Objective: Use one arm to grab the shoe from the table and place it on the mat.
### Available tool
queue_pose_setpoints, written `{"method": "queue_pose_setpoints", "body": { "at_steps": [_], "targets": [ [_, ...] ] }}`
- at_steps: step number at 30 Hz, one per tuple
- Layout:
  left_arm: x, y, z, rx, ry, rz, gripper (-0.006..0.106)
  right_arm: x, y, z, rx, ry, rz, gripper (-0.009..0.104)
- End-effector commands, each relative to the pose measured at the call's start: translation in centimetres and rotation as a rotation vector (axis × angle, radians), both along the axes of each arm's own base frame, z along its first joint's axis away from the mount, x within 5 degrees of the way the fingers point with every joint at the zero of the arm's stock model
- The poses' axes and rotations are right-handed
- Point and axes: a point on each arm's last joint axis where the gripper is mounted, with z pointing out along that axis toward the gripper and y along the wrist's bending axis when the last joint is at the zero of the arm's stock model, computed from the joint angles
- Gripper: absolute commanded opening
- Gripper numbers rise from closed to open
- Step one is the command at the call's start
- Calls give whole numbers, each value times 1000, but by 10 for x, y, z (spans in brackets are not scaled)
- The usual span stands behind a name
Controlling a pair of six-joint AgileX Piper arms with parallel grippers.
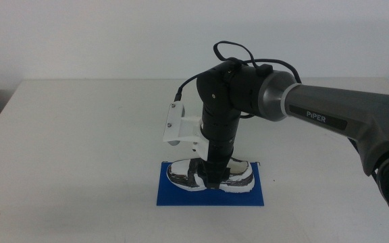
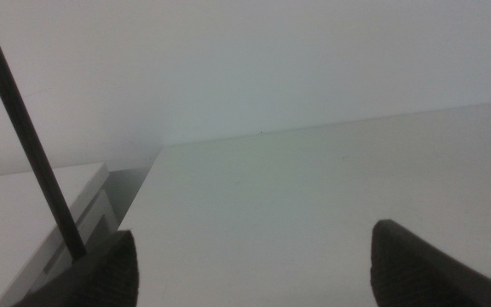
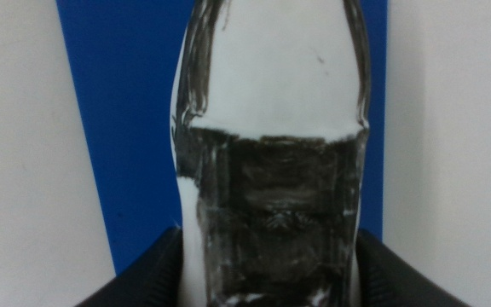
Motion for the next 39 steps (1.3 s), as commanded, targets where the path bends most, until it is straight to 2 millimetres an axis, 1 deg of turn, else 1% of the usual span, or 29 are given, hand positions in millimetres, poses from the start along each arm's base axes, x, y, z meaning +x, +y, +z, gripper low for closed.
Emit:
{"method": "queue_pose_setpoints", "body": {
  "at_steps": [1, 4, 6, 8, 11, 13, 15, 17, 20, 21, 22, 23, 24, 27, 28, 29, 31, 32, 35, 37, 39],
  "targets": [
    [0, -1, 6, -11, -83, -9, 94, -2, 1, 39, 69, -77, 9, 47],
    [0, -1, 6, -11, -83, -9, 94, -5, 1, 47, 105, -72, 1, 63],
    [0, -1, 6, -11, -83, -9, 94, -8, 1, 56, 124, -83, -1, 71],
    [0, -1, 6, -11, -83, -9, 94, -10, -3, 70, 139, -104, -4, 75],
    [0, -1, 6, -11, -83, -9, 94, -15, -18, 97, 188, -146, -68, 77],
    [0, -1, 6, -11, -83, -9, 94, -19, -37, 119, 244, -185, -173, 76],
    [0, -1, 6, -11, -83, -9, 94, -25, -63, 137, 317, -242, -305, 75],
    [0, -1, 6, -11, -83, -9, 94, -33, -90, 148, 384, -306, -423, 74],
    [0, -1, 6, -11, -83, -9, 94, -54, -135, 164, 493, -406, -600, 71],
    [0, -1, 6, -11, -83, -9, 94, -65, -154, 173, 542, -455, -661, 71],
    [0, -1, 6, -11, -83, -9, 94, -72, -164, 173, 573, -473, -703, 70],
    [0, -1, 6, -11, -83, -9, 94, -86, -181, 180, 622, -528, -750, 70],
    [0, -1, 6, -11, -83, -9, 94, -96, -192, 178, 651, -559, -784, 70],
    [0, -1, 6, -11, -83, -9, 94, -136, -230, 179, 729, -701, -865, 70],
    [0, -1, 6, -11, -83, -9, 94, -147, -238, 178, 742, -737, -883, 70],
    [0, -1, 6, -11, -83, -9, 94, -163, -249, 175, 750, -786, -909, 70],
    [0, -1, 6, -11, -83, -9, 94, -184, -262, 170, 761, -855, -941, 70],
    [0, -1, 6, -11, -83, -9, 94, -200, -269, 169, 772, -906, -960, 70],
    [0, -1, 6, -11, -83, -9, 94, -233, -279, 155, 790, -1009, -984, 70],
    [0, -1, 6, -11, -83, -9, 94, -251, -281, 146, 816, -1068, -979, 70],
    [0, -1, 6, -11, -83, -9, 94, -268, -281, 131, 839, -1107, -966, 70]
  ]
}}
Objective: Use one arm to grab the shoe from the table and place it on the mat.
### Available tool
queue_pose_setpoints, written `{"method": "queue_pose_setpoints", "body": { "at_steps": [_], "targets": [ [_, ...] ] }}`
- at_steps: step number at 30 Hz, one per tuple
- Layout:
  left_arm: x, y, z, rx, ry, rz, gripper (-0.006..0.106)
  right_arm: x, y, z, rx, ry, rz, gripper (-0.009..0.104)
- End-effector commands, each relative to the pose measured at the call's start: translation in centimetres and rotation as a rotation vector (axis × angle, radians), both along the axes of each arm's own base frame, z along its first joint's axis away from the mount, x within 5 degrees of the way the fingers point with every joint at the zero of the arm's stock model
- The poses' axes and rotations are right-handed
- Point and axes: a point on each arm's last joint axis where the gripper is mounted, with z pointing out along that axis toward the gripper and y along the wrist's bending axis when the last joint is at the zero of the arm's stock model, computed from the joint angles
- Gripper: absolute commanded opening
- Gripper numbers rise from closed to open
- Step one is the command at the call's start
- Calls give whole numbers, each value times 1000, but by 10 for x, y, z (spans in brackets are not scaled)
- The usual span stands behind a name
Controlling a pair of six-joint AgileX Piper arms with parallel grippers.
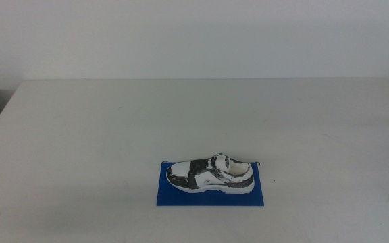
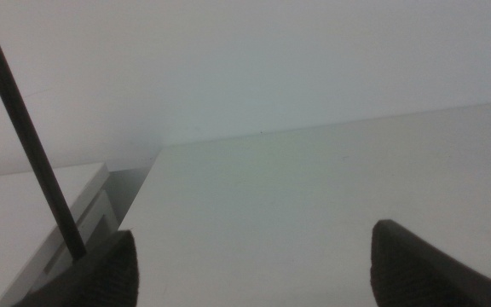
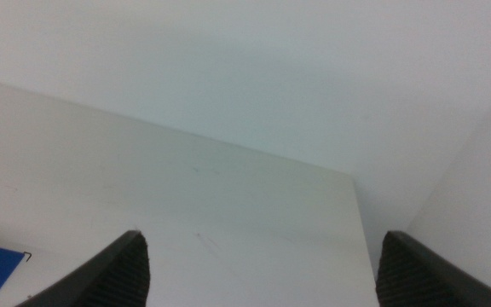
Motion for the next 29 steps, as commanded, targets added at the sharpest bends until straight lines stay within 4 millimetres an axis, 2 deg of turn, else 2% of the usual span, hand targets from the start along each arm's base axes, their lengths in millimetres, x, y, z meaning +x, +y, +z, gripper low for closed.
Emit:
{"method": "queue_pose_setpoints", "body": {
  "at_steps": [1, 6, 9, 19, 25, 29],
  "targets": [
    [0, -1, 6, -11, -83, -9, 94, -15, -1, 1, -14, -151, -13, 70],
    [0, -1, 6, -11, -83, -9, 94, -38, -1, -35, -14, -241, -12, 70],
    [0, -1, 6, -11, -83, -9, 94, -42, -1, -53, -13, -263, -12, 70],
    [0, -1, 6, -11, -83, -9, 94, -38, -1, -93, -10, -168, -12, 70],
    [0, -1, 6, -11, -83, -9, 94, -36, -1, -125, -10, -75, -12, 70],
    [0, -1, 6, -11, -83, -9, 94, -36, -1, -128, -10, -49, -11, 70]
  ]
}}
